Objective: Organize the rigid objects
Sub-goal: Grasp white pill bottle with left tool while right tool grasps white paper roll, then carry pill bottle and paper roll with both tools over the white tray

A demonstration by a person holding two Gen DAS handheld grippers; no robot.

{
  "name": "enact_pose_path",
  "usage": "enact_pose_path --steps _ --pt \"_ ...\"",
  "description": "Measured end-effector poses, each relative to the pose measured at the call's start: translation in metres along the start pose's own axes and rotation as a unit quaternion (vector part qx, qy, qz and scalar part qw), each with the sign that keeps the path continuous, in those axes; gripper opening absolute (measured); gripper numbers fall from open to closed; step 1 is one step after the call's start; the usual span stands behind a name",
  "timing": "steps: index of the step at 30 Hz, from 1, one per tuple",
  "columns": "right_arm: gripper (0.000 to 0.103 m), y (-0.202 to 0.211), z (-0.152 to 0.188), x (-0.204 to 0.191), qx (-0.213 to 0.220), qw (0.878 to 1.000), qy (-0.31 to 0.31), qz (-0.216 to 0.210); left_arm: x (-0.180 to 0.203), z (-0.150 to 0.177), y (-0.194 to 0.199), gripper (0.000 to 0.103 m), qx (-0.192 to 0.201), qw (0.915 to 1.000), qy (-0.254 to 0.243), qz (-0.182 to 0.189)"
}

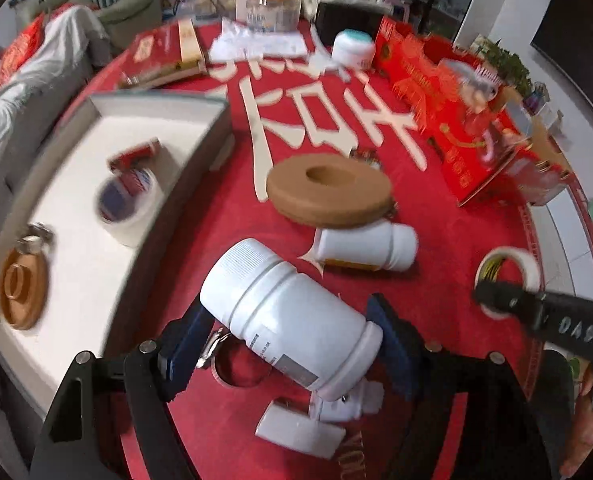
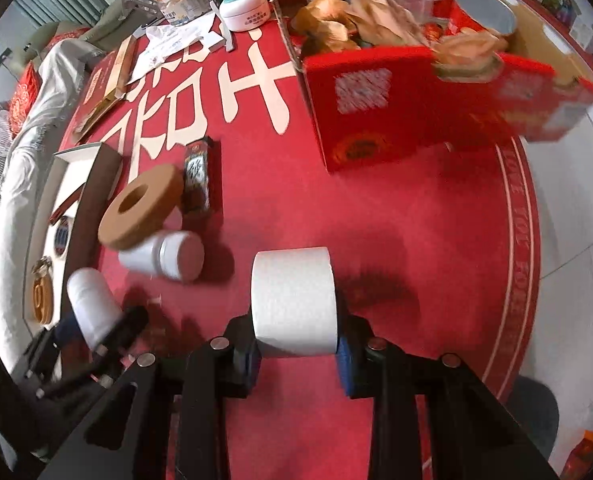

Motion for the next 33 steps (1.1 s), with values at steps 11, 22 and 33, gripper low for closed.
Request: enact_pose_path --steps 11,22,33 --pt "0.032 0.022 0.053 -0.014 -0.005 0.999 0.016 -0.035 -0.019 0.043 0.071 0.080 0.065 0.9964 0.023 -0.050" --pt "0.031 0.023 0.096 -0.037 -0.014 0.998 0.046 -0.035 -0.036 0.101 0.081 0.080 0.041 0.9961 0.061 -0.049" --pt "0.032 0.017 0.121 -0.066 -0.023 0.996 0.078 -0.025 -0.048 0.115 0.089 0.080 0.049 0.9947 0.080 -0.042"
Point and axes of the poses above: each gripper's, at about its wrist camera, not at the fingertips, and y roughly against the way its jaws point, x to its right, z to its underside, the point moved 8 cm from there along -y, roughly the way its jaws point, and after that the axes turned 7 degrees about -x, right-handed, at the moved point
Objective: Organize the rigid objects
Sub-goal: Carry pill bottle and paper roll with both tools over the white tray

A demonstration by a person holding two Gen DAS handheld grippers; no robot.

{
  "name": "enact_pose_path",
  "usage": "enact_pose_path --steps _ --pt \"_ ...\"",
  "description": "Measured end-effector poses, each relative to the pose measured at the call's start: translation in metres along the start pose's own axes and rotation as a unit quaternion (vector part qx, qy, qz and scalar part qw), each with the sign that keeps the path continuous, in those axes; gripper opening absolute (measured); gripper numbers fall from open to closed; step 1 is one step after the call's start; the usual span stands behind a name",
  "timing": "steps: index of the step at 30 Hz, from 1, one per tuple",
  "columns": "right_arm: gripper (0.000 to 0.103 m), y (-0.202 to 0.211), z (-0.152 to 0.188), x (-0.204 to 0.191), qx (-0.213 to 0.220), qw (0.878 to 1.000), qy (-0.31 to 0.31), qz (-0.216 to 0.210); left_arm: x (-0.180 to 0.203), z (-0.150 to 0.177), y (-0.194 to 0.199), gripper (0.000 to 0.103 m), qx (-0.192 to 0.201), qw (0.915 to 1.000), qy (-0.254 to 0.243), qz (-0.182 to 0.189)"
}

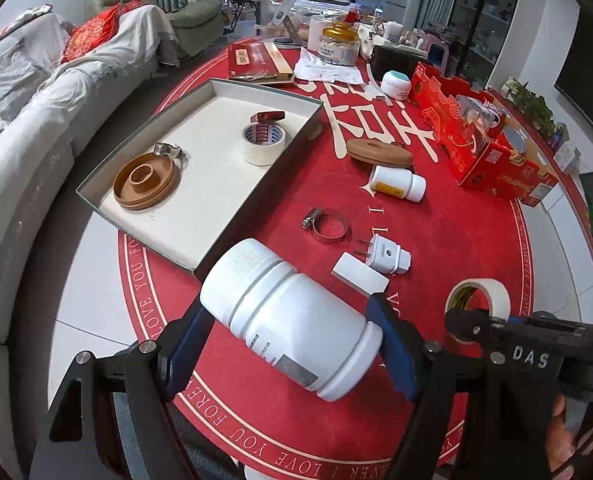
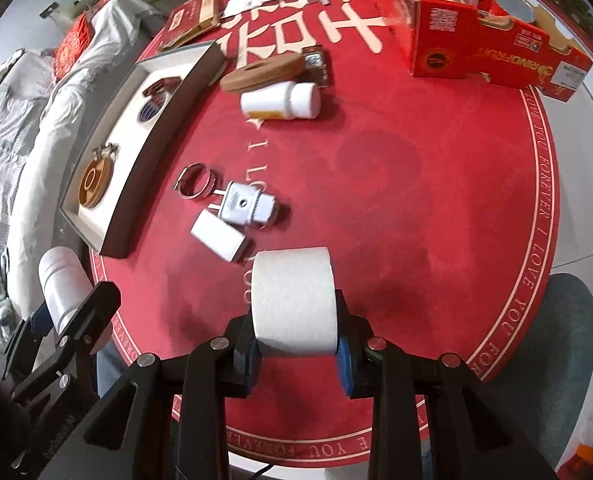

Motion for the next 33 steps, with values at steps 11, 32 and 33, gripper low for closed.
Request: enact_pose_path --steps 11,32,33 --pt "0.032 -0.002 0.000 -0.015 -0.005 1.000 0.017 0.006 -0.018 -0.010 0.011 0.080 0.004 0.9996 0.027 0.003" --pt "0.032 0.167 -0.136 -0.114 0.163 0.978 0.123 -0.047 -0.066 -0.189 0.183 0.080 0.190 0.9755 0.108 -0.028" --pt "0.032 0.175 -0.143 -0.122 0.174 0.975 0.131 -0.045 -0.070 -0.191 0.180 0.080 0.189 0.9748 0.113 -0.035"
Point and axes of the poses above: each gripper's, at about its wrist camera, not at the fingertips, and y roughly against the way its jaws point, x to its right, z to its underside, the point moved 8 cm from there along -y, roughly the way its jaws point, and after that the axes turned 7 degrees about -x, right-handed, at the moved point
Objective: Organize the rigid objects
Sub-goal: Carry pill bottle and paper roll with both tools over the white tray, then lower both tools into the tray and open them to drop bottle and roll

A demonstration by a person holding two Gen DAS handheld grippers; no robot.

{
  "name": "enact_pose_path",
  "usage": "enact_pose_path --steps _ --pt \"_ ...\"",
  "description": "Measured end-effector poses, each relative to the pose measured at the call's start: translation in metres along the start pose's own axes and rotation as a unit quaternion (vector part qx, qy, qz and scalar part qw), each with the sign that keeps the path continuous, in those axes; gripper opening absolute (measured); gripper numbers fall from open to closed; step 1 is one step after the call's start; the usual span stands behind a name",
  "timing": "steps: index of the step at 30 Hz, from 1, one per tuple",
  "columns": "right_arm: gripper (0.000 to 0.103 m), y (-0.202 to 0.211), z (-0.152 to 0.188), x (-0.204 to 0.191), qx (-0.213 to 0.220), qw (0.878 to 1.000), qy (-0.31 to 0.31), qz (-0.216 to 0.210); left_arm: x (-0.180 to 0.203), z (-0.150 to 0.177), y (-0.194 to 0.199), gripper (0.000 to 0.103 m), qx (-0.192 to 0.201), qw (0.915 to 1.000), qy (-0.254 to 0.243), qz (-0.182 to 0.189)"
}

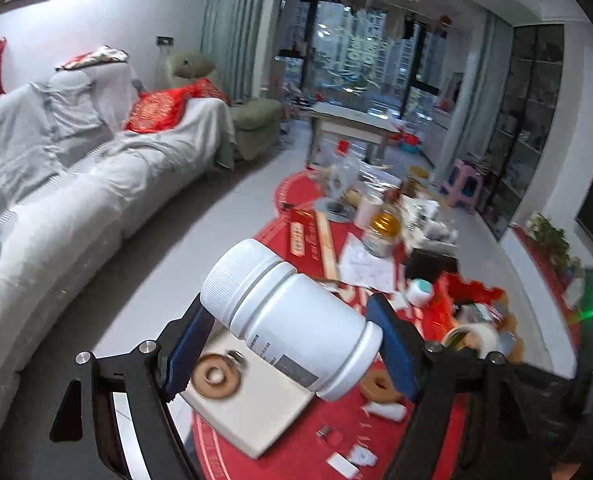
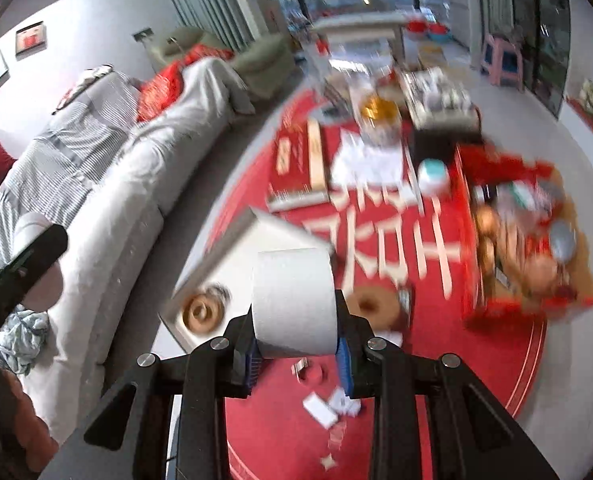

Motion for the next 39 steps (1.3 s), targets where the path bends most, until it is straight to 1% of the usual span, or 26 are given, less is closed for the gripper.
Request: enact_pose_path --steps 2,4,7,9,11,13,17,20,23,29,39 --pt "0.032 0.002 -0.015 -0.012 0.010 1.000 0.012 -0.003 -0.011 0.001 -0.014 0.080 -0.008 0.9998 0.012 -0.014" --pt "0.032 -0.003 -0.023 -0.020 0.010 1.000 0.018 -0.008 -0.023 0.008 -0.033 0.080 -0.022 0.9991 0.021 -0.031" --pt "0.032 -0.025 -0.025 -0.027 -0.005 1.000 0.021 -0.010 -0.038 0.027 -0.061 0.080 -0.045 0.9970 0.024 -0.059" --pt "0.032 -0.048 -0.019 -0.031 -0.024 0.999 0.021 -0.009 -0.047 0.043 -0.085 0.080 -0.068 0.9945 0.024 -0.076" --pt "0.032 -0.068 -0.011 -0.032 -0.041 0.999 0.021 -0.004 -0.055 0.060 -0.110 0.080 -0.094 0.9917 0.030 -0.083" --pt "0.032 -0.090 -0.001 -0.030 -0.064 0.998 0.018 -0.003 -0.063 0.075 -0.128 0.080 -0.116 0.9883 0.032 -0.094" --pt "0.032 -0.127 0.023 -0.030 -0.103 0.995 0.012 -0.004 -0.070 0.097 -0.155 0.080 -0.147 0.9830 0.030 -0.106" --pt "0.032 -0.143 0.033 -0.032 -0.124 0.992 0.015 -0.004 -0.075 0.105 -0.167 0.080 -0.162 0.9803 0.031 -0.109" --pt "0.032 -0.156 0.041 -0.034 -0.138 0.990 0.020 -0.004 -0.080 0.109 -0.173 0.080 -0.167 0.9788 0.028 -0.116" --pt "0.032 -0.175 0.043 -0.041 -0.154 0.988 0.025 -0.007 -0.089 0.113 -0.190 0.080 -0.185 0.9749 0.034 -0.119" --pt "0.032 -0.196 0.056 -0.055 -0.177 0.983 0.038 -0.008 -0.093 0.117 -0.202 0.080 -0.194 0.9725 0.036 -0.123"
Point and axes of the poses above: each gripper's, at about its wrist camera, not at the fingertips, and y roughly against the way its jaws point, x to its right, z to its underside, the point moved 8 cm from there along -y, roughly the way its jaws point, and after that the axes turned 7 degrees about -x, right-handed, at the moved point
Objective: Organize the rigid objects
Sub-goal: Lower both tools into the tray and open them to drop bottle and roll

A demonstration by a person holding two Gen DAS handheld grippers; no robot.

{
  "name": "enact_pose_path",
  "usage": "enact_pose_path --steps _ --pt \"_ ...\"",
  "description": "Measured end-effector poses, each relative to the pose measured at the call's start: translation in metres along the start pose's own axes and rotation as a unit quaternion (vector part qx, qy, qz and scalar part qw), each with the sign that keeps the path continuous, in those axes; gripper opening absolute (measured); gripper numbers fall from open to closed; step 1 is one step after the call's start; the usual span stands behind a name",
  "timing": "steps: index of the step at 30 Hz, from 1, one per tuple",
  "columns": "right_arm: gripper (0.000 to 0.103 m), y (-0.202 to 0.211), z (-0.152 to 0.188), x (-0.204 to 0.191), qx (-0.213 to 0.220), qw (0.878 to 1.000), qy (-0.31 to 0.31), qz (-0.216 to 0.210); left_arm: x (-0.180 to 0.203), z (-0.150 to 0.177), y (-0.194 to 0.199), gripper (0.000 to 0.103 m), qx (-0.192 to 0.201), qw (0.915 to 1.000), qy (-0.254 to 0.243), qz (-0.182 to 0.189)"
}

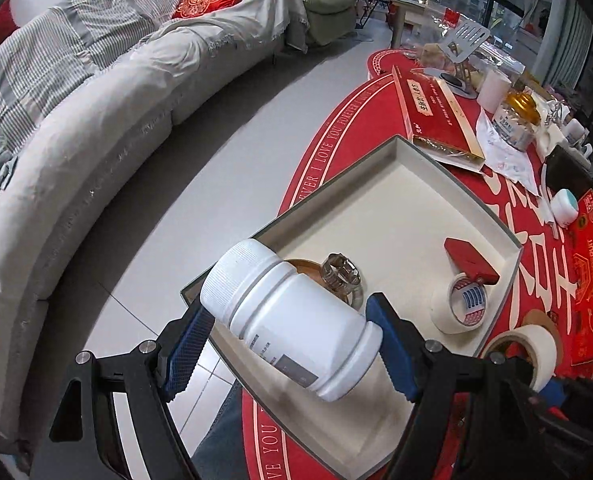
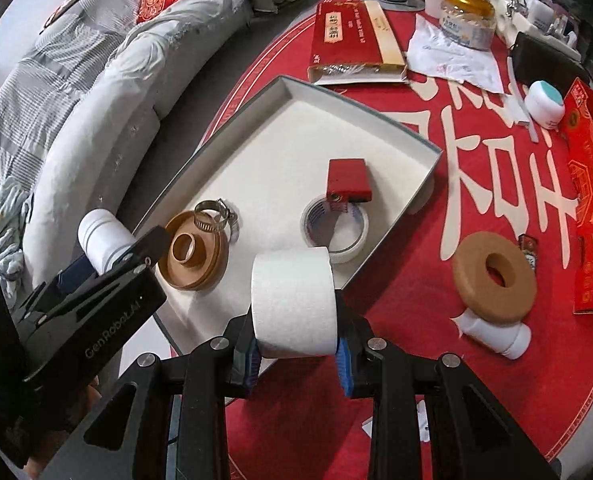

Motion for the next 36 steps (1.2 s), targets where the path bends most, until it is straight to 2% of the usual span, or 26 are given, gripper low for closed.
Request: enact_pose_path --steps 22,36 --pt "0.032 -0.013 -0.002 -0.006 -0.014 1.000 0.004 0.004 0.004 -0.006 -0.009 0.080 -0.006 1.0000 -0.006 0.005" --pt "0.032 -0.026 -0.013 -0.011 -0.015 1.000 0.009 0.005 0.009 -0.022 -0.022 0.080 -0.005 0.9998 -0.018 0.003"
Point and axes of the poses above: each gripper's, at about its wrist camera, not at the fingertips, and y roughly against the way its jaws point, x to its right, z to its underside, the point moved 8 cm from there along -y, roughly the way its jaws point, and after that the axes turned 7 degrees about -x, right-handed, at the moved point
